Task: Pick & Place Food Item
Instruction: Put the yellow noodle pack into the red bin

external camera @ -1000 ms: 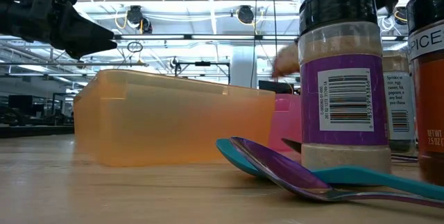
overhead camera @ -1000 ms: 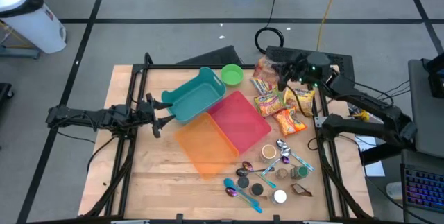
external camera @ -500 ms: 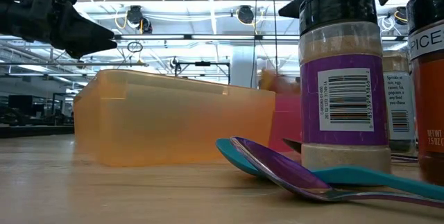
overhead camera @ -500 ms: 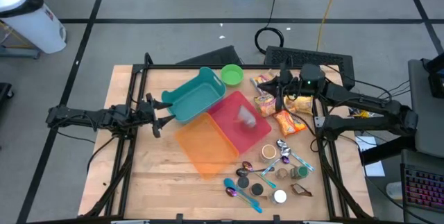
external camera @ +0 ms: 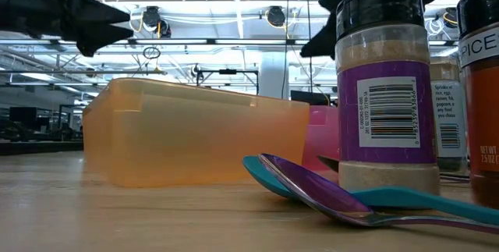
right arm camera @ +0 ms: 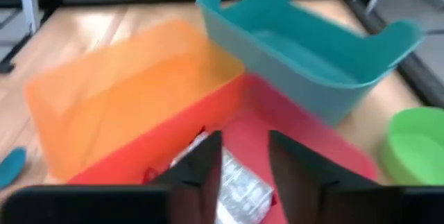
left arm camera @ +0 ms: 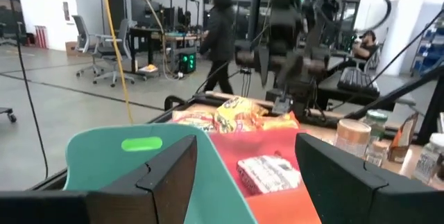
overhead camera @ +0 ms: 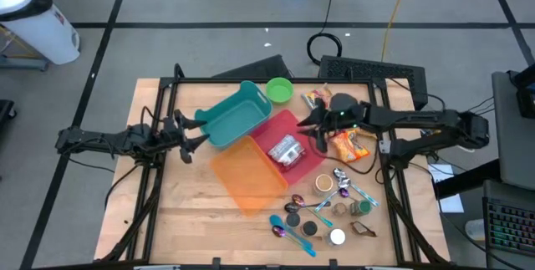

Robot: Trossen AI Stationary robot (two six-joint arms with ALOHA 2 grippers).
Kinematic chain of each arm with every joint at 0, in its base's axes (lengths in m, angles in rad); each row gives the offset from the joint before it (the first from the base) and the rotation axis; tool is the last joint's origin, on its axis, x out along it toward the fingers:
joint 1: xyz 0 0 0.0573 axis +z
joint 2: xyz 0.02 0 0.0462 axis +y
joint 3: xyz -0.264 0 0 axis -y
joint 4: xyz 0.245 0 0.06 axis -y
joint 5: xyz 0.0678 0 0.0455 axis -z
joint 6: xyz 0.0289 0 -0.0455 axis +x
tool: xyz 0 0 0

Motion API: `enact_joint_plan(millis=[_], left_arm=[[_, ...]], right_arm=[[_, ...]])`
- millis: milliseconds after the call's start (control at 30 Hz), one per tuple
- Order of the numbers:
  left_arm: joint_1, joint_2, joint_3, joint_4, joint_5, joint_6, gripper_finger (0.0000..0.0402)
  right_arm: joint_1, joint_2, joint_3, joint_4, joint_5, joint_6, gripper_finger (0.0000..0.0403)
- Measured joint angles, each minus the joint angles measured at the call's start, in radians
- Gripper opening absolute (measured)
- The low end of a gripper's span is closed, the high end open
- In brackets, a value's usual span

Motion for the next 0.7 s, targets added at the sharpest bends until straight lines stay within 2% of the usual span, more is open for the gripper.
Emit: enact_joint_plan(millis=[167,300,367,467,567,633,700], left_arm=[[0.0,0.0,0.0,0.04,0.0,0.0,0.0253],[0.0,0.0,0.0,0.06,0.0,0.0,0.0253],[0.0,0.0,0.0,0.069,0.0,0.0,0.0253],[0.0,0.0,0.0,0.069,0.0,0.0,0.0253],[0.0,0.0,0.0,0.069,-0.001,0.0,0.0253],[0.0,0.0,0.0,0.069,0.0,0.0,0.0253],[0.0,0.0,0.0,0.069,0.002,0.0,0.0253]], right_arm=[[0.029,0.079,0.001,0.011,0.002,-0.009,0.0201],[0.038,0.116,0.001,-0.039,0.012,-0.03,0.024],[0.037,0.099,0.001,-0.095,0.08,-0.044,0.0251],[0.033,0.042,0.001,-0.232,0.277,-0.069,0.0259],[-0.005,-0.012,0.001,-0.352,0.462,0.025,0.0259],[-0.062,-0.03,0.001,-0.39,0.505,0.122,0.0255],[-0.132,-0.033,0.001,-0.415,0.482,0.192,0.0252]])
